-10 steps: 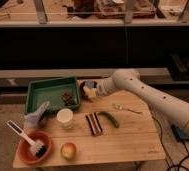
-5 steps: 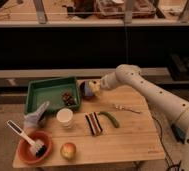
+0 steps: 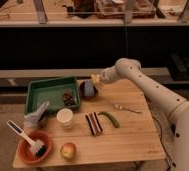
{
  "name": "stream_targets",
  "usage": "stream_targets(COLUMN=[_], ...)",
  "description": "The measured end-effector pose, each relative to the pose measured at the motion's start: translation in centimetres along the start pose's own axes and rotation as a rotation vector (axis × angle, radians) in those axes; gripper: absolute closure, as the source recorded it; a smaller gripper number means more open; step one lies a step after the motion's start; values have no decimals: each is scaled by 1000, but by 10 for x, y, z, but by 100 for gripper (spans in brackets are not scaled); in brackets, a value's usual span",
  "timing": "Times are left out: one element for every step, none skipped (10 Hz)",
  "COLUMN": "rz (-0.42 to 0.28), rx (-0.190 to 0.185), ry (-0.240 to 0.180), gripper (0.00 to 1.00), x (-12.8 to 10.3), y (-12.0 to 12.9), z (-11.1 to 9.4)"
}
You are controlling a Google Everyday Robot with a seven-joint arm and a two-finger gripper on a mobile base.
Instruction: Place banana in purple bowl
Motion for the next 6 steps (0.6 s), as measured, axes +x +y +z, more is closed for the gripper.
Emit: stream_targets(rz=[5, 10, 10, 9, 10, 16], rx=[8, 26, 47, 61, 74, 79], ry=[-6, -14, -18, -19, -13, -8], gripper=[20, 20, 20, 20, 20, 20], x=[-5, -12, -15, -17, -18, -19], y=[0, -1, -4, -7, -11, -10], z=[3, 7, 9, 8, 6, 3])
